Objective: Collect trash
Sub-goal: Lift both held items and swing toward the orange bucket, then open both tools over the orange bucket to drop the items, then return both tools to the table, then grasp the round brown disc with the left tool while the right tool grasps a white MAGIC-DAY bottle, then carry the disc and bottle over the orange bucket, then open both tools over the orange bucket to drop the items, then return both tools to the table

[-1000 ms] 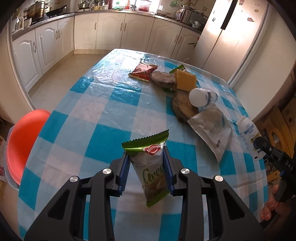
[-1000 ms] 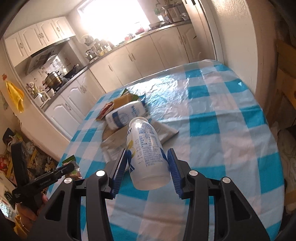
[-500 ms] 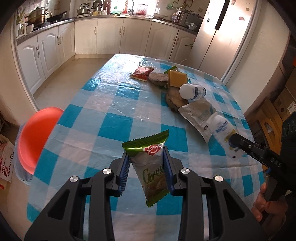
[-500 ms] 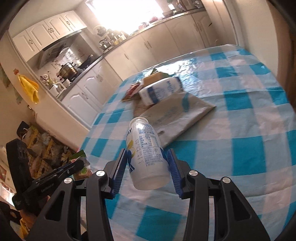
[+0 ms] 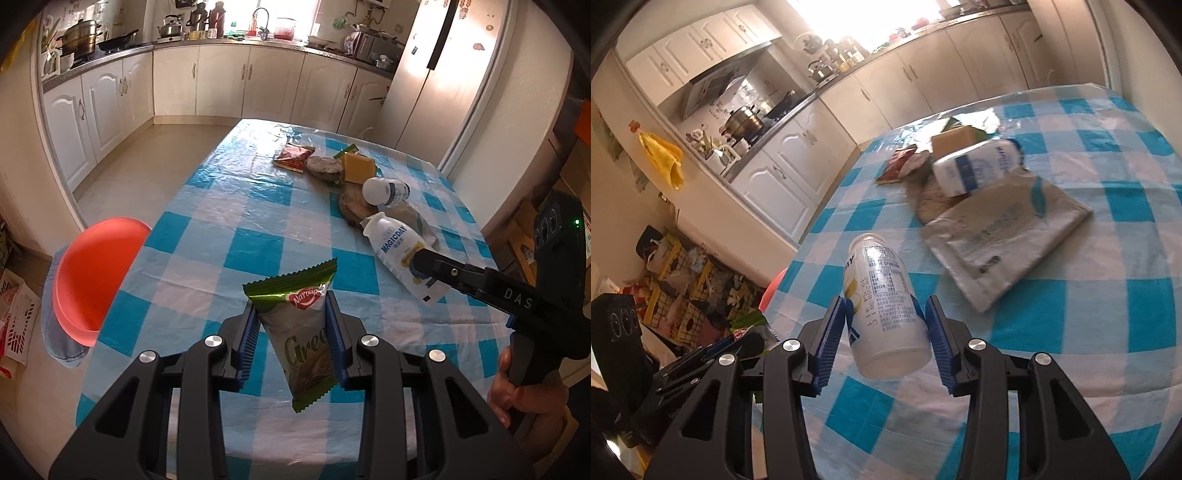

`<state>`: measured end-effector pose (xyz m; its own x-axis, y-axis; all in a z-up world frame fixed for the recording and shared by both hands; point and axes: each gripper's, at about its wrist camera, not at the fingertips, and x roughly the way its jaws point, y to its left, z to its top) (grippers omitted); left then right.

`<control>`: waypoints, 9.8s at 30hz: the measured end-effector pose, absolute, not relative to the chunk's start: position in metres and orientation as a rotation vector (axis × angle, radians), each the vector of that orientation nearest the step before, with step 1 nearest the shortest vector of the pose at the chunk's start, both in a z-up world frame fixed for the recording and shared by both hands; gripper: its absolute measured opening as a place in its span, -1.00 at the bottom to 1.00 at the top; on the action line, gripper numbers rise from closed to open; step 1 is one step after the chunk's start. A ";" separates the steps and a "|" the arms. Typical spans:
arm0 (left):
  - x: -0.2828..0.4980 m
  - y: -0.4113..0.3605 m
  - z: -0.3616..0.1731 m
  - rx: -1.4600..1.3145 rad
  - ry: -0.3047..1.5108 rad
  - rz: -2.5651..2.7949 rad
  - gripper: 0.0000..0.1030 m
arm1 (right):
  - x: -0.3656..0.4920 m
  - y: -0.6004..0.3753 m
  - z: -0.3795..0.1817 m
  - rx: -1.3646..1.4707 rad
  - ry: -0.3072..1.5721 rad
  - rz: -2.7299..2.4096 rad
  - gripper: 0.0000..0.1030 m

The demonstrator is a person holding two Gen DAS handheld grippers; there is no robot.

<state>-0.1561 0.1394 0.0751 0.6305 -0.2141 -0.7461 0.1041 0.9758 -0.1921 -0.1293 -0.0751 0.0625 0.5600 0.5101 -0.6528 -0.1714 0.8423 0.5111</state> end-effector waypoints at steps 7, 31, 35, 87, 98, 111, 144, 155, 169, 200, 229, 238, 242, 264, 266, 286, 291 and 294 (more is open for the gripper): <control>-0.154 0.156 0.070 -0.174 0.879 -0.178 -0.31 | -0.126 -0.051 0.064 0.371 0.914 0.434 -0.10; -0.111 0.228 0.059 -0.272 0.869 -0.055 -0.31 | -0.082 0.019 0.081 0.289 0.935 0.590 -0.10; -0.096 0.271 0.060 -0.303 0.867 0.042 -0.31 | -0.066 0.062 0.085 0.237 0.934 0.671 -0.10; -0.088 0.220 0.066 -0.109 0.792 0.015 0.77 | -0.123 0.000 0.087 0.175 0.780 0.429 0.74; -0.093 0.141 0.057 -0.058 0.850 -0.193 0.77 | -0.141 -0.104 0.069 0.317 0.786 0.258 0.74; -0.079 0.062 0.059 0.062 0.831 -0.328 0.77 | -0.149 -0.185 0.049 0.491 0.793 0.143 0.74; 0.136 0.065 0.019 -0.453 1.117 0.006 0.43 | -0.125 -0.206 0.030 0.516 0.824 0.172 0.74; 0.152 0.053 0.015 -0.394 1.116 0.039 0.44 | -0.098 -0.192 0.037 0.461 0.829 0.205 0.74; 0.130 0.051 0.016 -0.332 1.087 0.008 0.09 | -0.028 -0.160 0.040 0.473 0.876 0.322 0.74; 0.056 0.098 0.016 -0.394 1.083 -0.112 0.09 | 0.033 -0.118 0.033 0.595 0.917 0.405 -0.09; -0.011 0.185 0.034 -0.438 0.999 -0.076 0.09 | -0.023 -0.042 0.061 0.468 0.918 0.553 -0.21; -0.038 0.245 0.043 -0.473 0.957 0.031 0.09 | -0.017 0.031 0.069 0.442 0.962 0.719 -0.22; -0.048 0.278 0.041 -0.498 0.947 0.103 0.09 | -0.012 0.072 0.068 0.425 0.995 0.801 -0.22; -0.064 0.388 -0.031 -0.640 1.021 0.328 0.09 | 0.000 0.222 0.016 0.187 1.139 0.929 -0.22; -0.065 0.392 -0.037 -0.649 1.031 0.336 0.09 | 0.000 0.225 0.014 0.170 1.134 0.921 -0.21; -0.078 0.371 0.009 -0.529 0.906 0.339 0.59 | -0.027 0.154 0.048 0.188 1.010 0.807 0.51; -0.078 0.344 0.029 -0.437 0.868 0.291 0.60 | -0.048 0.122 0.056 0.177 0.954 0.740 0.58; -0.078 0.326 0.037 -0.378 0.854 0.262 0.63 | -0.060 0.102 0.061 0.169 0.922 0.691 0.58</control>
